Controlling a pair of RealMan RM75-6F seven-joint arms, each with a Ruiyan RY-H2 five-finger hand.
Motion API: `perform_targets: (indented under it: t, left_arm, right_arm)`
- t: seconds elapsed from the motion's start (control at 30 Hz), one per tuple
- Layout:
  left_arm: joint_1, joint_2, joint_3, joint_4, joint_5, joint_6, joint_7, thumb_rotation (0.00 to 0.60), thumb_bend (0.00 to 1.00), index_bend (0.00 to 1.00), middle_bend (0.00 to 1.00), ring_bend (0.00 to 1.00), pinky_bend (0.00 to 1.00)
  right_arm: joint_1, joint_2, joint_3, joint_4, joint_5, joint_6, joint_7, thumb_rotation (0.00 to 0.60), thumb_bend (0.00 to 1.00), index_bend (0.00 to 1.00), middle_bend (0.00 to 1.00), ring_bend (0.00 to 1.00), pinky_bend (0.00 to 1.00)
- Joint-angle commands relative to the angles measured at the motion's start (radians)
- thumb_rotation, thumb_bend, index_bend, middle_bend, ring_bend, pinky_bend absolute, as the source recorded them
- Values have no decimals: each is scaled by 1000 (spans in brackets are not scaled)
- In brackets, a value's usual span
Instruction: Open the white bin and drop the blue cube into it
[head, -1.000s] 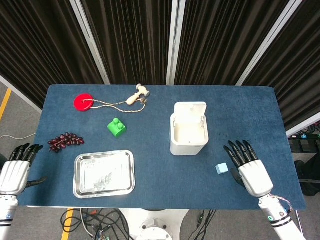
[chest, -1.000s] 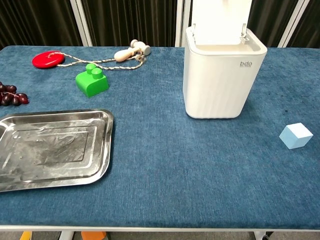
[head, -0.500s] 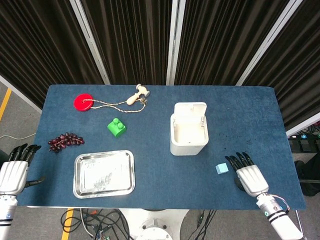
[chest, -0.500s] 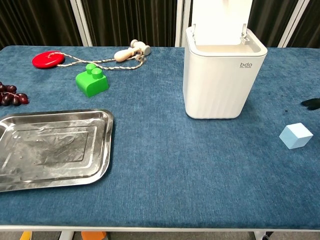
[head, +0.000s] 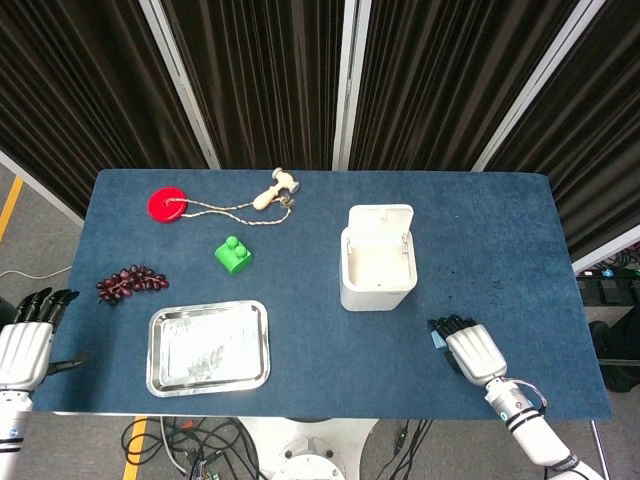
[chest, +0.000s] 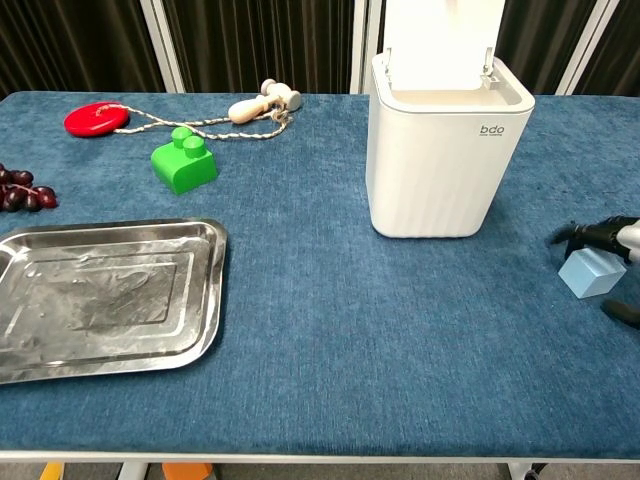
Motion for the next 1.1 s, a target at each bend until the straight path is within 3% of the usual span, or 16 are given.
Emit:
perform_targets:
  t: [0.03,0.2,0.33,0.53,0.73,0.8,0.87,0.93,1.0,1.1]
  left_arm:
    - [-1,-1,1,2,1,-2,-1,600,42,151,138,73,115]
    - [-1,-2,2,5,2,-4,-3,600,42,151,138,73,115]
    - [1,-2,3,4,3,0,-5,600,41,151,138,73,115]
    - [0,-3,4,0,9,1,3,600,41,151,138,73,115]
    - [1,2,4,-7,13,7,11,600,41,151,138,73,115]
    - [2,4,2,-8,11,9,8,600,41,151,138,73,115]
    - [3,5,2,-7,10,9,5,600,41,151,138,73,115]
    - [4,5,1,-4,8,9,1,600,41,151,138,73,115]
    - [5,5,1,-2,7,9,-5,600,41,151,138,73,115]
    - [5,5,1,2,7,8,-11,600,41,151,138,73,115]
  right_arm:
    - [-5,-21,2,18,-21,30,7,600,341,482,492,441,604]
    - [-20,-37,6,48,-66,101,32,600,341,670,610,553,700]
    - [-20,-5,22,6,-104,159,70,600,341,703,633,574,719]
    - [25,70,120,-137,-198,282,57,600,333,701,633,572,718]
    - [132,51,258,-217,-144,225,-53,600,317,693,632,571,711]
    - [174,16,296,-207,-89,176,-101,600,303,643,615,554,660]
    - [210,-10,318,-192,-30,119,-140,600,272,534,521,458,539]
    - [245,-22,334,-197,67,42,-219,600,191,209,235,158,226]
    - [269,-24,345,-229,132,5,-278,600,99,15,39,5,25]
    - [274,-28,343,-250,110,29,-247,600,19,0,0,0,0]
